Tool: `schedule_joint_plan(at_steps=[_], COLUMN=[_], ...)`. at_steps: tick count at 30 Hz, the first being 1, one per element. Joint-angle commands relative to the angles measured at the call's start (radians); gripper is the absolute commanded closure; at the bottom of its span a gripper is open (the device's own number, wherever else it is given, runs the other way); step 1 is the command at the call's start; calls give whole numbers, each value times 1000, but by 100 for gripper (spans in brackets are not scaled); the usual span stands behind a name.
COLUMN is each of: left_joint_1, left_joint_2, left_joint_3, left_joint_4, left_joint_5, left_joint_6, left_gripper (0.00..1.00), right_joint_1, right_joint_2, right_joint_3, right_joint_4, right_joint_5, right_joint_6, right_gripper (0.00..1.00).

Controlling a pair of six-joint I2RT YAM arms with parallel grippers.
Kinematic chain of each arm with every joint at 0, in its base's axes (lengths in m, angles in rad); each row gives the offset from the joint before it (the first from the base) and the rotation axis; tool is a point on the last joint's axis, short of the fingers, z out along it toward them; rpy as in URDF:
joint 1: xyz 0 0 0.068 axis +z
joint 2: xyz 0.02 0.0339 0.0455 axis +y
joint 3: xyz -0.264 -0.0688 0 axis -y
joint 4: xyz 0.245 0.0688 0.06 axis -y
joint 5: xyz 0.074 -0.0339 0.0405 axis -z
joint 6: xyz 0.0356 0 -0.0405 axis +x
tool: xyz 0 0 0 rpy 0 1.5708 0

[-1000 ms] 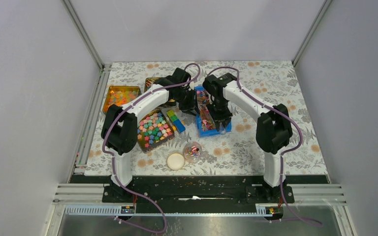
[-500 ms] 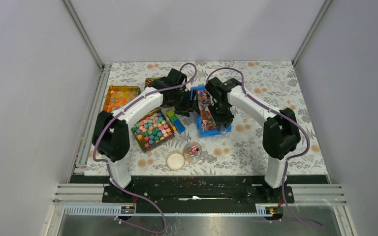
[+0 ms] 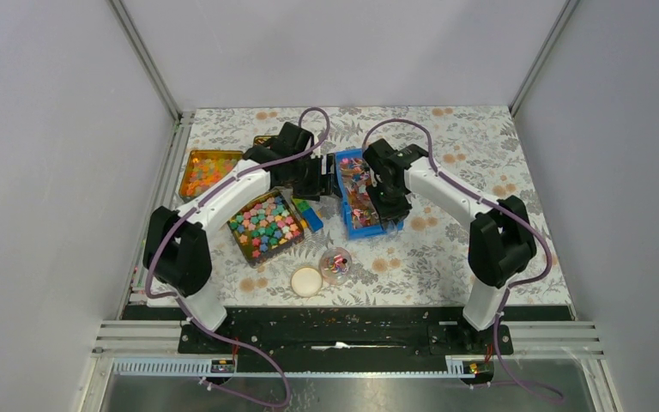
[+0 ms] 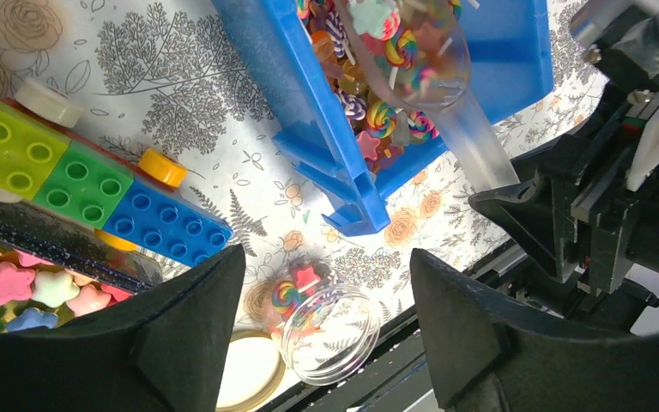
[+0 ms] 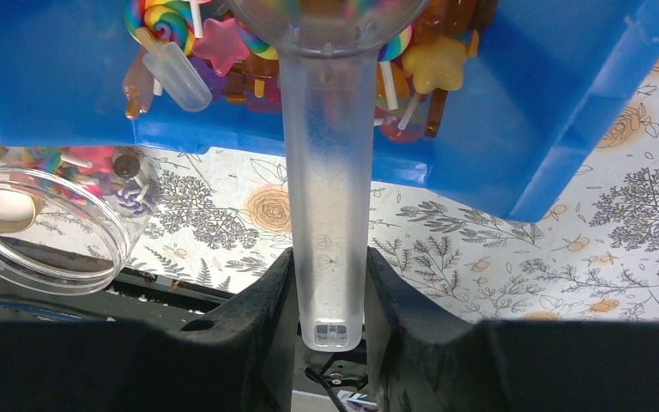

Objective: Pack the candies
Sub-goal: Scoop the fake candies from the storage box.

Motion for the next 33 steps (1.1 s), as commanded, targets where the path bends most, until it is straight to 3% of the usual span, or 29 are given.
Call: schedule_joint_plan(at_steps=[1,17,33], left_joint_1=[5,5,5], left_joint_2=[-69,-185,-329], left_joint_3=[-23,-153,-309], left_joint_4=[60,104,139], left_joint_5=[-29,-62,-83], left_joint_6=[-19,-64,-130], left_gripper=[27,2,1], right_joint_1=[7,65,119], right_joint_2=[-72,-159,-278], right_joint_3=[-21,-110,-206], right_joint_4=[31,33,18], right_joint_5=[43,61,104], right_joint_6=[-7,17,71], right_gripper=[100,100,100])
